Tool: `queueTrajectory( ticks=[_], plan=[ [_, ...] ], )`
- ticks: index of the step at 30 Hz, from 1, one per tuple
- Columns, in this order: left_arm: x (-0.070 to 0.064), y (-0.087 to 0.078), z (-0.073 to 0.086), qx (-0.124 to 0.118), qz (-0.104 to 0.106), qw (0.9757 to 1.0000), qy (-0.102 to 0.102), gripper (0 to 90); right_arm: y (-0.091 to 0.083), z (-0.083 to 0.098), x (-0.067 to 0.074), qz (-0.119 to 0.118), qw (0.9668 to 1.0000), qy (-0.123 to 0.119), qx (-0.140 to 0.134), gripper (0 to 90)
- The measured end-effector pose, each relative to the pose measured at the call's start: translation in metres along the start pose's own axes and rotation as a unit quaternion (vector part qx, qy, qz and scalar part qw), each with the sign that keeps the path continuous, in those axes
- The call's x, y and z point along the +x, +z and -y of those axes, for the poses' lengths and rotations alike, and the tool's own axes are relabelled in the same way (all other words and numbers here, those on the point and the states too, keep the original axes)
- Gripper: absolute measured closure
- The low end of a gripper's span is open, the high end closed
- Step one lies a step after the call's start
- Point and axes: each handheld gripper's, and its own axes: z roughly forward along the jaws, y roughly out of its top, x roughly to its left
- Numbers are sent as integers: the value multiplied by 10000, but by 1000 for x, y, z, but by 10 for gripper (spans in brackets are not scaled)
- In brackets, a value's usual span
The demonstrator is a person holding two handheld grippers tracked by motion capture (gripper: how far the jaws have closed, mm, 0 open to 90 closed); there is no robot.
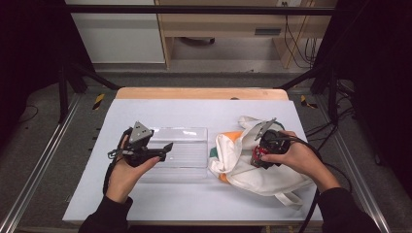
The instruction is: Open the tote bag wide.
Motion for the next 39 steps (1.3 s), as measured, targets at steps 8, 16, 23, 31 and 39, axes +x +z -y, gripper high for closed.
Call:
queueTrajectory(
  ticks=[8,16,23,31,39],
  plan=[
    [-1,0,0,0,-1,10000,6,182,5,-1,-1,-44,9999,11,101,178],
    [-1,1,0,3,3,10000,3,182,8,-2,-1,-71,9999,-56,119,185],
    [-1,1,0,17,8,10000,2,181,10,-1,-1,-94,9998,-53,152,201],
    [0,1,1,24,-2,10000,-25,182,11,0,-2,-28,9999,-97,115,234],
    [3,-1,1,8,-26,10000,-51,182,10,-2,0,0,9998,-2,198,241]
  ],
)
